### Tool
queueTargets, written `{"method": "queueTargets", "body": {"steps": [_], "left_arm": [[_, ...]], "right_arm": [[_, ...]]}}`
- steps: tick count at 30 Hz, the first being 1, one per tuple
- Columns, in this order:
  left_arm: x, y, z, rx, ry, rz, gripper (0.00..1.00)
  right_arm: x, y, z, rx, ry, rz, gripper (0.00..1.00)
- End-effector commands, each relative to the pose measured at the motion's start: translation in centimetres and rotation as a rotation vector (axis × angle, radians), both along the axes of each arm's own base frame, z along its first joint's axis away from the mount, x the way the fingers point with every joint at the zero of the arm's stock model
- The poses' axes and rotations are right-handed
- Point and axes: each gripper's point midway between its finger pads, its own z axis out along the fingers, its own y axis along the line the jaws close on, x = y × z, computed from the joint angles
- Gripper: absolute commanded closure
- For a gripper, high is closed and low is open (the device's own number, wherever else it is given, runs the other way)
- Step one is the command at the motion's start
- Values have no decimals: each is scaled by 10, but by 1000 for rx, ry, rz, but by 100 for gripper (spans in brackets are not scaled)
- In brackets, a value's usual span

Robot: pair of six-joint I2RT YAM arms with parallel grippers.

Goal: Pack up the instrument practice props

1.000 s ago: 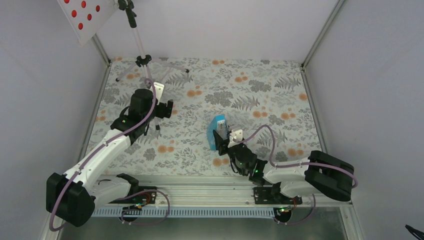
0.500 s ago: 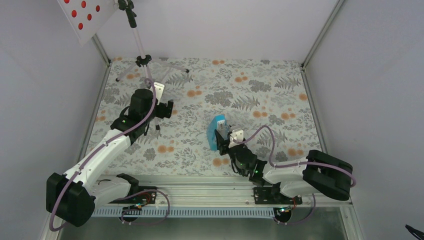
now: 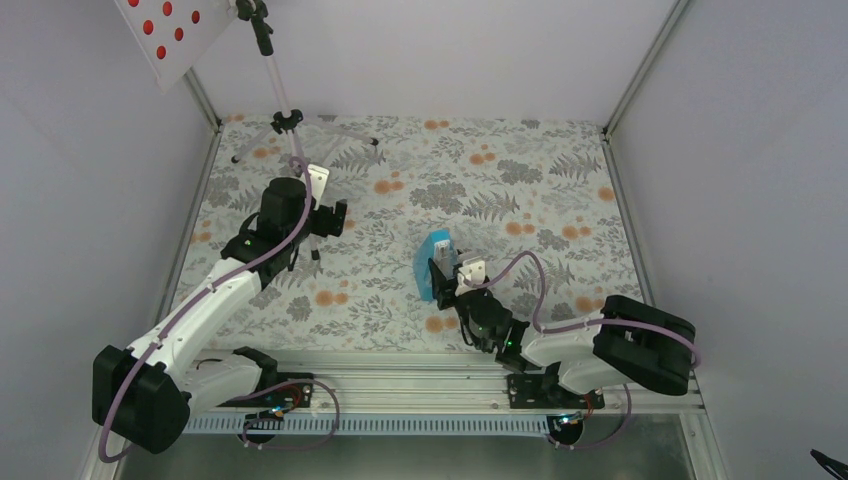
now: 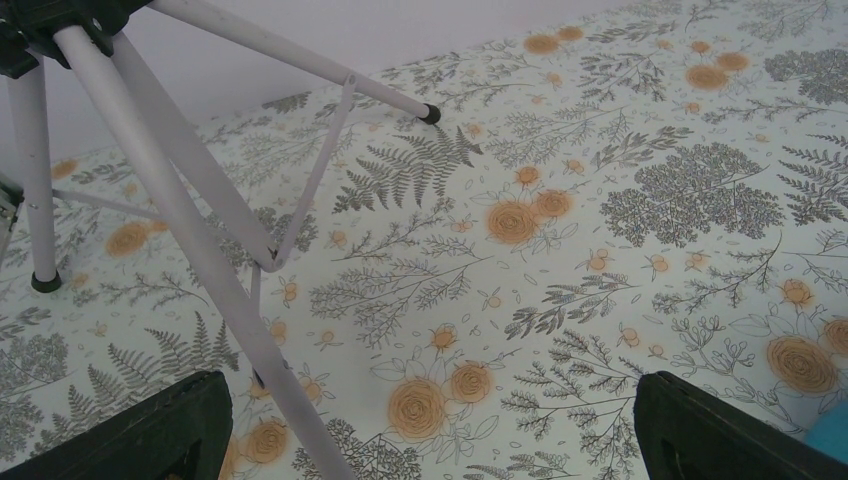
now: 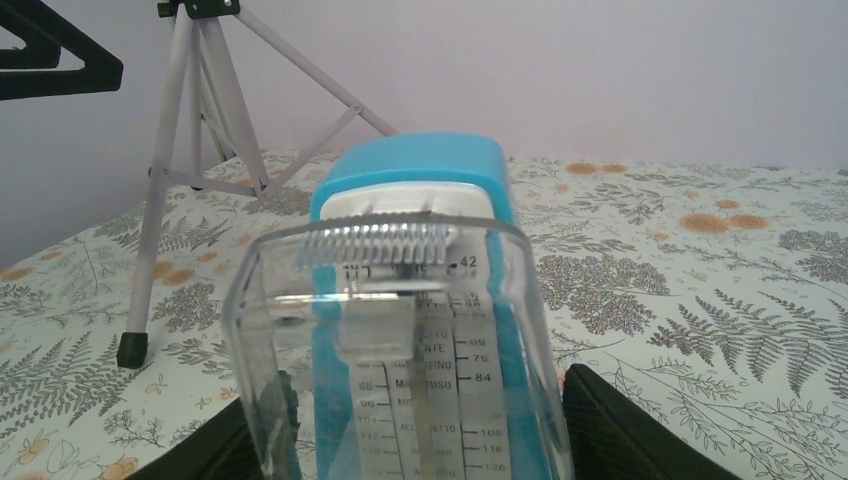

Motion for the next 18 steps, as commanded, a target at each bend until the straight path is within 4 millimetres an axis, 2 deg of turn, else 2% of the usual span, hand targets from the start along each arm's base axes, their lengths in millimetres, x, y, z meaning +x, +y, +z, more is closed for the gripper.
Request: {"method": "queueTargets", "body": {"steps": [1, 9, 18], "left_arm": [[4, -1, 11, -4, -36, -10, 0], [4, -1, 11, -3, -36, -12, 0], [4, -2, 10, -2, -31, -15, 0]], "right_arm": [[0, -4, -4, 9, 6, -26, 66], [1, 0, -12, -6, 37, -27, 65], [3, 6, -5, 11, 50, -28, 61]]}}
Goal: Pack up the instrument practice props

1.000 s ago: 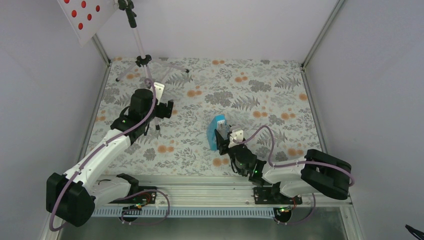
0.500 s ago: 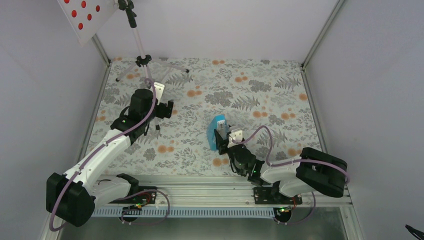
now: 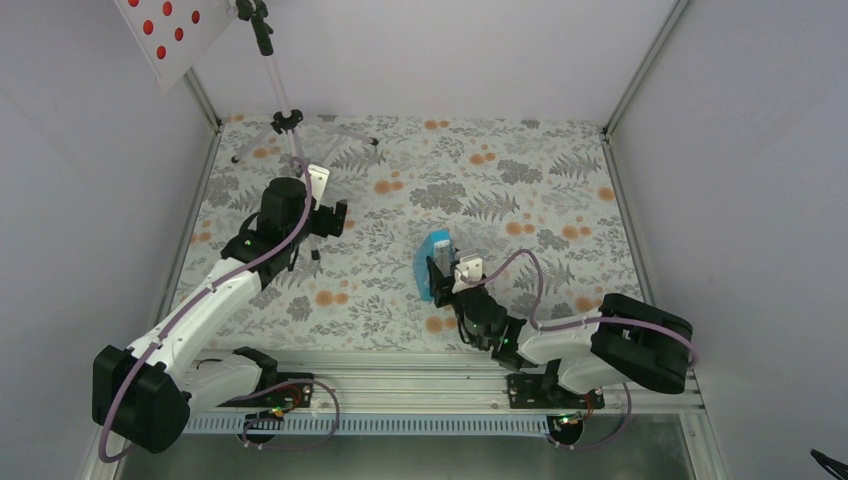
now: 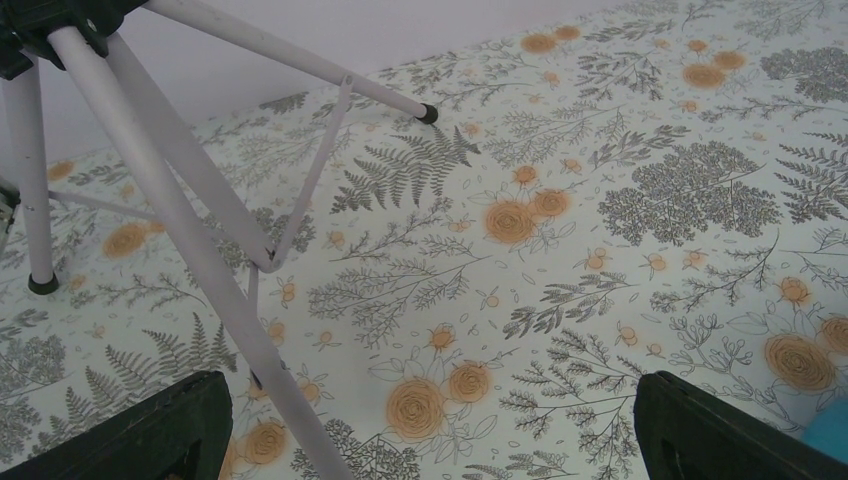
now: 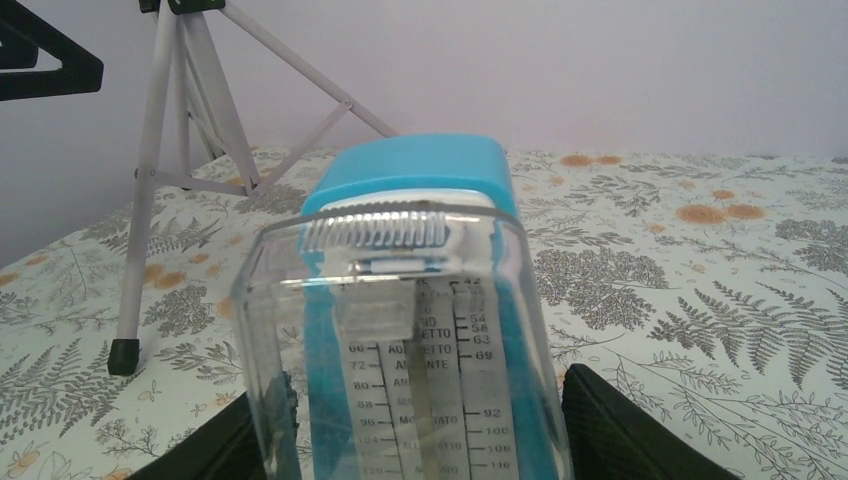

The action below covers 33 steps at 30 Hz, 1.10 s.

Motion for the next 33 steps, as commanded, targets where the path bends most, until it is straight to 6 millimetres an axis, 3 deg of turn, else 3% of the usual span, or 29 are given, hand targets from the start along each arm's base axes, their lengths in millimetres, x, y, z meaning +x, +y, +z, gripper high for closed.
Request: {"method": "queueTargets", "body": {"steps": [1, 8, 13, 16, 20, 23, 33], "left_arm": [[4, -2, 9, -2, -30, -10, 0], [4, -2, 8, -3, -25, -14, 0], [4, -3, 9, -3, -25, -17, 0], [4, -2, 7, -2, -21, -17, 0], [4, -3, 8, -4, -22, -18, 0], [3, -3, 8, -3, -22, -18, 0], [1, -1, 17, -14, -57, -16, 0]], "right_arm": [[-1, 3, -4, 4, 32, -10, 60], [1, 4, -17, -19, 62, -25, 58], [1, 3, -17, -27, 65, -29, 50], [1, 2, -13, -25, 62, -28, 38], [-1, 0, -5, -30, 53, -22, 12], [-3, -7, 0, -30, 51, -23, 1], [-21, -32, 21, -29, 75, 27, 0]]}}
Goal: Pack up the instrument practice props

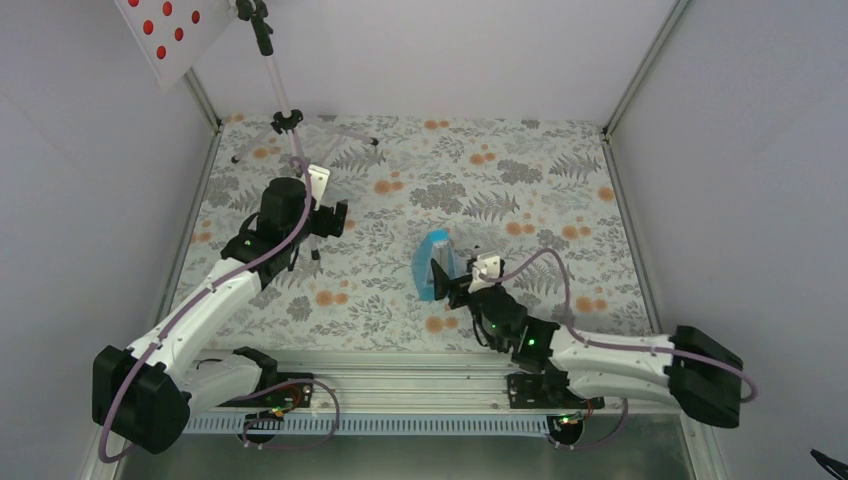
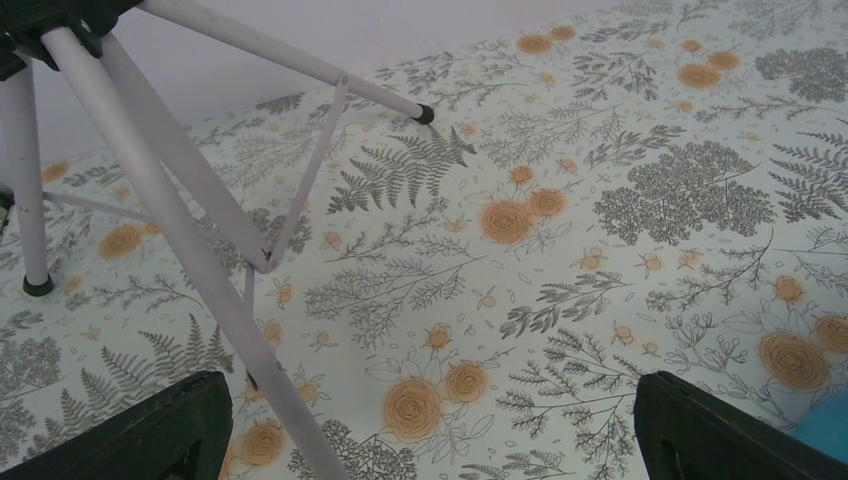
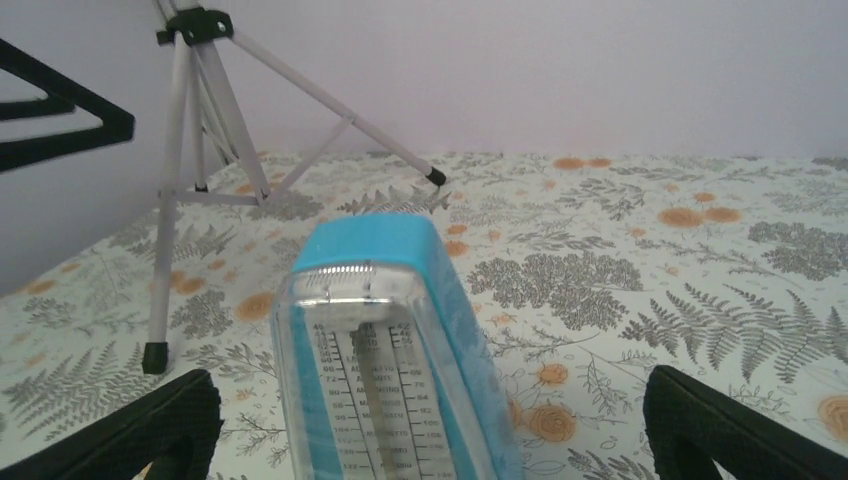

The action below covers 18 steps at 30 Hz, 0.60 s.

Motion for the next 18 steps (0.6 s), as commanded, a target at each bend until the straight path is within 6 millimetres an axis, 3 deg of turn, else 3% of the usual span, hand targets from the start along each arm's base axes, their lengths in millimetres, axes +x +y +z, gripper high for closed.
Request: {"method": "queueTargets", "body": {"steps": [1, 5, 8, 10, 14, 18], "left_arm": [[-1, 0, 20, -17, -73, -18, 0], [-14, -18, 38, -70, -140, -143, 0], [-35, -55, 51, -145, -175, -345, 0], [-56, -87, 60, -194, -192, -503, 0], [-85, -146, 64, -218, -156, -717, 0], [-101, -191, 52, -210, -64, -880, 0]], "right_arm": [[-14, -13, 2, -30, 36, 47, 0], [-35, -16, 48, 28, 16, 180, 0], [-40, -31, 91, 85, -3, 182, 0], [-33, -41, 107, 68, 31, 124, 0], [-6, -41, 106, -49, 146, 50, 0], [34, -70, 104, 20, 204, -4, 0]]}}
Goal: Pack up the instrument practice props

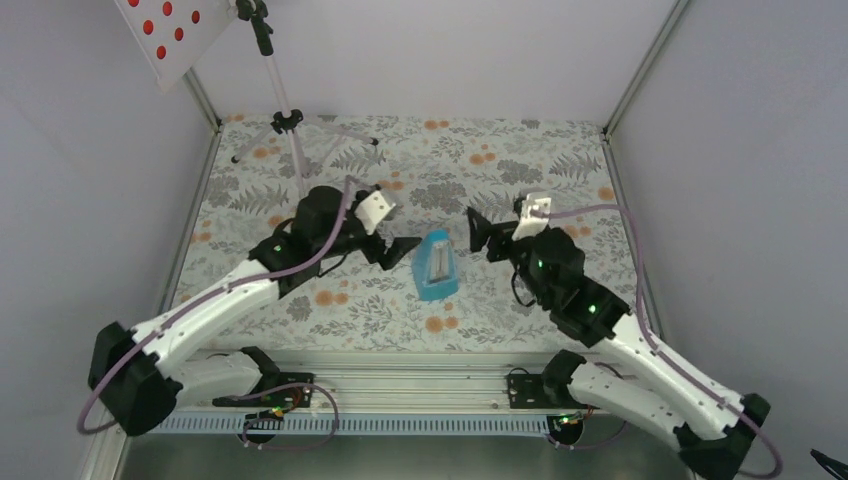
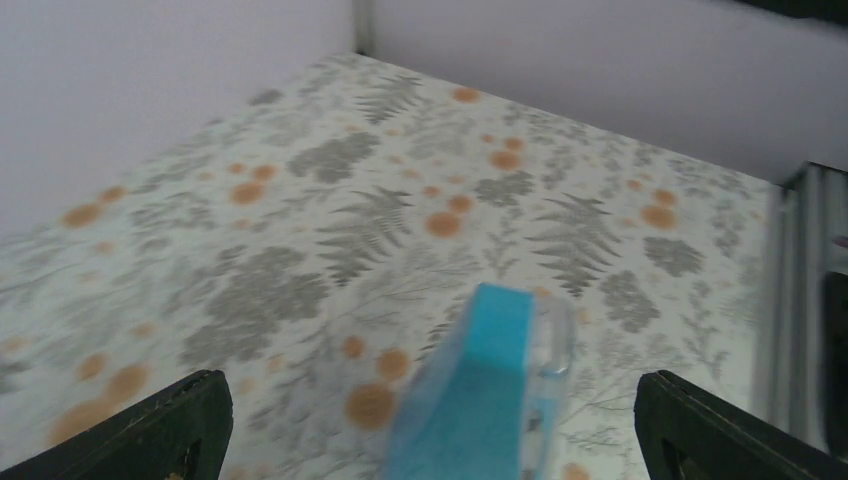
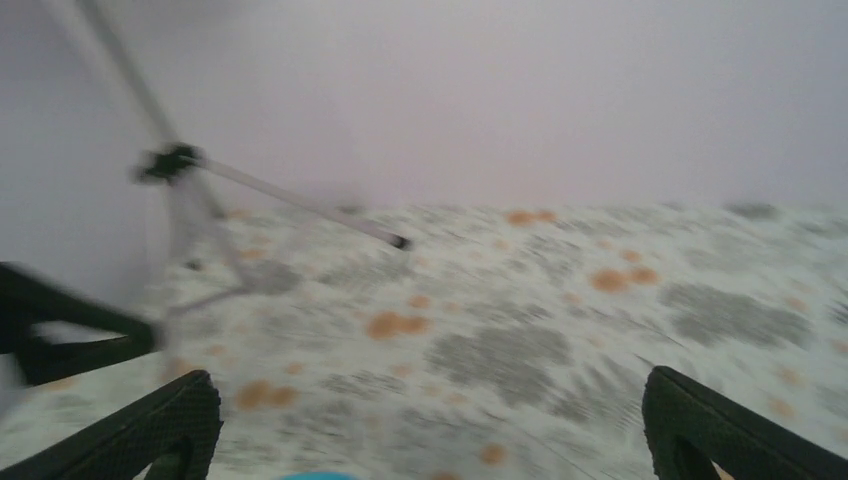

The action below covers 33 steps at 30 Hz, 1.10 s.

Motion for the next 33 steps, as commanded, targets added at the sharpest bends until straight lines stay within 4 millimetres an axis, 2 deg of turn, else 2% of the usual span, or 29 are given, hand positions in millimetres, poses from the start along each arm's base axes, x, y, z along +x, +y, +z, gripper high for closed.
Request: {"method": "queueTargets", "body": {"steps": [1, 4, 6, 9, 18, 19, 24, 33], "left_arm": [[-23, -48, 9, -3, -1, -224, 0], [-26, -66, 2, 21, 34, -302, 0], [-23, -76, -9, 65, 68, -342, 0], [-17, -85, -26, 117, 114, -368, 0], [-13, -96, -53, 150, 158, -416, 0], [-13, -96, -55, 153, 158, -415, 2], [-9, -94, -60, 171, 151, -397, 28], [-4, -90, -70, 200, 141, -362, 54]], "right_arm": [[29, -27, -47, -37, 180, 10, 0], [52, -45, -75, 38, 309, 48, 0], [53, -48, -97, 104, 374, 105, 0], [50, -52, -104, 147, 383, 125, 0], [31, -52, -113, 166, 401, 149, 0], [29, -52, -115, 170, 405, 150, 0], [26, -51, -120, 191, 415, 150, 0], [23, -52, -121, 205, 418, 148, 0]]}}
